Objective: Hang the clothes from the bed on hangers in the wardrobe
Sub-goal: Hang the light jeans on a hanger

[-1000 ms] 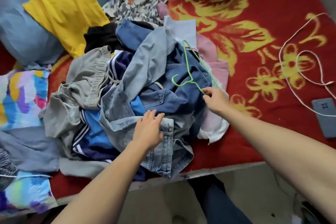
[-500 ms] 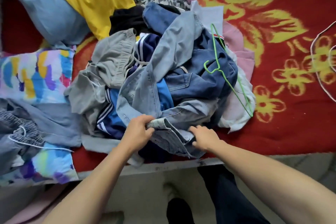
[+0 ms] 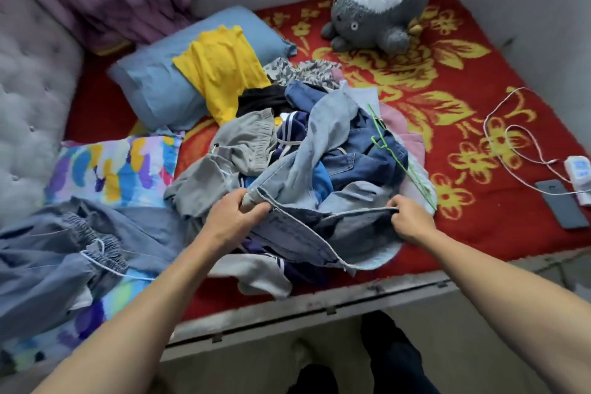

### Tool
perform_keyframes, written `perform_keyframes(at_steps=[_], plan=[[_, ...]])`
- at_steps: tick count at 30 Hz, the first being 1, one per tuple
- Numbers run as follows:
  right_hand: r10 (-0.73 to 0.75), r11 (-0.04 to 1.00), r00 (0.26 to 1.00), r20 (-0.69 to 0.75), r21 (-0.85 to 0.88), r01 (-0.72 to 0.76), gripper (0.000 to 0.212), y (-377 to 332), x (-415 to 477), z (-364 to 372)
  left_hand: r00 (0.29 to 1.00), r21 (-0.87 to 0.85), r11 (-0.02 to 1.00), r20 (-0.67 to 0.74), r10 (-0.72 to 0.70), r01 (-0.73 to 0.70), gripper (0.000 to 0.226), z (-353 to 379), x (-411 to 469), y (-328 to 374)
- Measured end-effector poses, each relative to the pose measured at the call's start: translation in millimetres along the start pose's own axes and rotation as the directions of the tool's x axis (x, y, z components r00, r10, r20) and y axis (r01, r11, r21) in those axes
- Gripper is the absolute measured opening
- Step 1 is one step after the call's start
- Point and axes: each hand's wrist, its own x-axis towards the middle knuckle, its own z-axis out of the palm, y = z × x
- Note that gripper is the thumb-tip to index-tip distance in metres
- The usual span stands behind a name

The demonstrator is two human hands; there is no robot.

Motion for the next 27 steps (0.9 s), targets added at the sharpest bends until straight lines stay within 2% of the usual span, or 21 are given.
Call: perform_keyframes(at_steps=[3,5,7,8,10,12,16,20,25,26,27], plan=[[0.086,0.943,0.988,-0.129,0.331,-0.038,0.032,-20.8,-18.1,-39.3,1.0,0.022,1.0,0.005,0.015,-0.015,0.06,-33.7,-4.6,14.0],[0.106,0.836,0.981,-0.165,0.548,0.002,0.036,-37.1,-31.6,-72.8,1.0,-0.017,1.0,-0.012,0.016,-0.016,0.063,-46.9,-4.4,27.1],[0.08,0.741,0.98,-0.18,0.668,0.062,0.036,-53.9,-42.7,-113.4,0.998,-0.092,0.995,-0.055,0.036,-0.041,0.061,-60.0,-5.4,45.9],[0.072,0.708,0.977,-0.201,0.7,0.092,0.034,-62.4,-47.6,-136.1,0.995,-0.139,0.989,-0.089,0.046,-0.058,0.057,-68.0,-3.8,56.2],[0.057,0.638,0.958,-0.282,0.748,0.182,0.031,-83.5,-61.7,-185.2,0.982,-0.228,0.969,-0.182,0.052,-0.093,0.036,-88.8,-3.7,86.5],[0.015,0.53,0.936,-0.352,0.796,0.291,0.03,-107.6,-80.7,-233.7,0.954,-0.323,0.931,-0.289,0.072,-0.169,0.02,-115.1,-6.4,122.0],[-0.045,0.264,0.879,-0.476,0.843,0.47,0.025,-152.9,-127.0,-318.8,0.844,-0.395,0.848,-0.527,0.105,-0.353,0.014,-178.0,-17.6,189.9],[-0.141,0.103,0.844,-0.518,0.84,0.533,0.026,-182.4,-173.0,-381.8,0.731,-0.388,0.81,-0.679,0.073,-0.44,0.017,-239.3,-36.3,239.6],[-0.193,-0.044,0.772,-0.605,0.792,0.609,0.031,-204.9,-214.3,-426.9,0.495,-0.105,0.825,-0.839,0.226,-0.555,0.028,-274.9,-73.6,273.7],[-0.176,-0.042,0.758,-0.628,0.774,0.631,0.031,-208.5,-216.8,-429.2,0.459,-0.05,0.83,-0.85,0.256,-0.555,0.027,-280.5,-70.5,270.7],[-0.15,-0.014,0.745,-0.65,0.755,0.656,0.031,-211.3,-216.6,-428.7,0.461,-0.005,0.85,-0.842,0.281,-0.527,0.025,-282.8,-68.5,265.1]])
